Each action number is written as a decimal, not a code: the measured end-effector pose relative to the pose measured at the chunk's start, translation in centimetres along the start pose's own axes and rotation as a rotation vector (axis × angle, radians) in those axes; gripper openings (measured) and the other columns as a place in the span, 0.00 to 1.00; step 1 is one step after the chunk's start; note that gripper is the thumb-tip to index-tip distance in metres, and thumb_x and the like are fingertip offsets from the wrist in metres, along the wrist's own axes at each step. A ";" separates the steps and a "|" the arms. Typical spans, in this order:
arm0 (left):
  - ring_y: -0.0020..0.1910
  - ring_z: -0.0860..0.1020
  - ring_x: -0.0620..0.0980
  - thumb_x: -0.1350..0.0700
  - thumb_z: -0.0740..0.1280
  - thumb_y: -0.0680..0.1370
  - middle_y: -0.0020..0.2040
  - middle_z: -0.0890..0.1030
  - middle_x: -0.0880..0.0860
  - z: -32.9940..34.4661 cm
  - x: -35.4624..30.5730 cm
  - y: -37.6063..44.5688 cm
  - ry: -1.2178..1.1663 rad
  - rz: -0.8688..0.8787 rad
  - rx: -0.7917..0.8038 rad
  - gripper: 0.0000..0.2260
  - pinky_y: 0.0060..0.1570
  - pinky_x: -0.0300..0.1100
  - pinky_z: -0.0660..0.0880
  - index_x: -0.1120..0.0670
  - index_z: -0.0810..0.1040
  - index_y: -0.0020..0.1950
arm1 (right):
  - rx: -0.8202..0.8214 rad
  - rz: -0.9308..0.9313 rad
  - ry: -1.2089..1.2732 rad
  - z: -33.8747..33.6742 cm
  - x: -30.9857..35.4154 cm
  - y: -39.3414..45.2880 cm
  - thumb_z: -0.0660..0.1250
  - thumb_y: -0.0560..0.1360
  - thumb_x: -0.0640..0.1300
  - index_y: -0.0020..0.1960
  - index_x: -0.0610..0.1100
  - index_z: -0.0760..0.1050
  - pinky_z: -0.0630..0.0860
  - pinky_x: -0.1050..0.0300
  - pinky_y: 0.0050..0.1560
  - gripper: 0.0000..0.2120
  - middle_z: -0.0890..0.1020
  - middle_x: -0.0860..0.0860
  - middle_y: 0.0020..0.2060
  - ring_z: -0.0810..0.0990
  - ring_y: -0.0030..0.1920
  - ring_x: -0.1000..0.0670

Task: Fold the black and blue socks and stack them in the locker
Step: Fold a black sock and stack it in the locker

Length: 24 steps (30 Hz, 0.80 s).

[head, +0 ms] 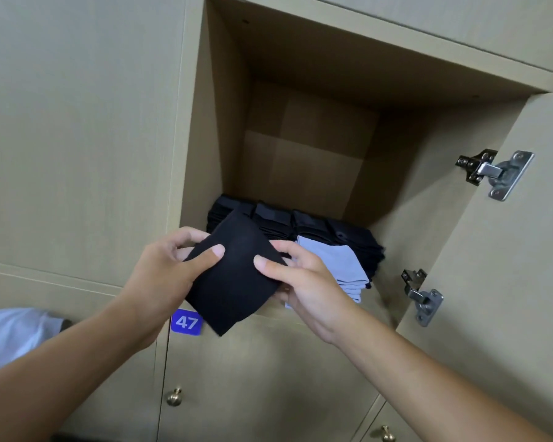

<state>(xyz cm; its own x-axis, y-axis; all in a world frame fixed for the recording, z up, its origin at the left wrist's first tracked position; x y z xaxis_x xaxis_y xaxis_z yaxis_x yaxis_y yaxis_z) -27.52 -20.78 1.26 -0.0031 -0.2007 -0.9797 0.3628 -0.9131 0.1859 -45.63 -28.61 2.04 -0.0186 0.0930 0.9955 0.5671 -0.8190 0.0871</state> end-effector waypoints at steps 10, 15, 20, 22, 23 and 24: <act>0.47 0.86 0.57 0.59 0.73 0.76 0.48 0.87 0.57 0.1 0.9 0.2 -0.033 -0.095 0.036 0.08 0.47 0.49 0.81 0.57 0.83 0.54 | 0.082 -0.170 -0.509 -0.4 1.6 -0.5 0.68 0.78 0.34 0.55 0.50 0.82 0.77 0.61 0.53 0.13 0.84 0.57 0.49 0.81 0.48 0.59; 0.55 0.85 0.57 0.57 0.70 0.79 0.55 0.87 0.58 1.1 2.1 -0.1 -0.189 -0.286 0.174 0.12 0.60 0.54 0.80 0.58 0.82 0.61 | -0.042 -0.170 -0.456 -1.7 2.0 -0.1 0.68 0.78 0.34 0.55 0.55 0.84 0.76 0.43 0.66 0.17 0.85 0.54 0.54 0.83 0.58 0.50; 0.49 0.87 0.56 0.61 0.73 0.77 0.49 0.88 0.56 1.2 2.1 0.2 -0.148 -0.232 0.060 0.10 0.46 0.47 0.85 0.58 0.81 0.58 | -0.088 -0.151 -0.493 -2.1 2.6 0.0 0.73 0.76 0.40 0.54 0.53 0.85 0.77 0.48 0.64 0.10 0.85 0.52 0.54 0.82 0.56 0.51; 0.46 0.87 0.53 0.61 0.74 0.76 0.45 0.88 0.54 1.4 1.7 0.3 -0.075 -0.182 0.004 0.09 0.39 0.42 0.84 0.57 0.81 0.55 | -0.056 -0.140 -0.538 -2.1 2.6 0.1 0.75 0.75 0.41 0.53 0.53 0.84 0.77 0.47 0.63 0.10 0.85 0.50 0.53 0.82 0.56 0.48; 0.44 0.87 0.51 0.61 0.74 0.76 0.44 0.88 0.53 1.7 1.5 0.3 -0.059 -0.157 -0.006 0.08 0.37 0.40 0.83 0.57 0.81 0.54 | -0.050 -0.140 -0.570 -2.1 2.6 0.2 0.76 0.74 0.41 0.53 0.52 0.84 0.77 0.47 0.63 0.10 0.85 0.50 0.53 0.82 0.56 0.46; 0.42 0.87 0.50 0.62 0.75 0.76 0.43 0.88 0.53 2.0 1.3 0.3 -0.055 -0.137 -0.008 0.08 0.35 0.38 0.82 0.58 0.81 0.53 | -0.056 -0.141 -0.603 -2.2 2.7 0.4 0.76 0.73 0.40 0.52 0.52 0.85 0.76 0.48 0.63 0.10 0.85 0.50 0.53 0.81 0.57 0.45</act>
<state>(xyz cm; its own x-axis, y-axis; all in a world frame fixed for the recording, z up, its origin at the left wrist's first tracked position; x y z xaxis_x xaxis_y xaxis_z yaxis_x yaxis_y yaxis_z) -29.24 -21.99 0.17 -0.1045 -0.0937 -0.9901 0.3628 -0.9305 0.0497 -47.30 -29.90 4.89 0.3875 0.4927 0.7792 0.5485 -0.8025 0.2346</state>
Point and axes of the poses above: each hand's wrist, its own y-axis towards the middle knuckle, its own z-axis out of the palm, x = y × z, the point moved 3 cm from there along y, towards the middle knuckle
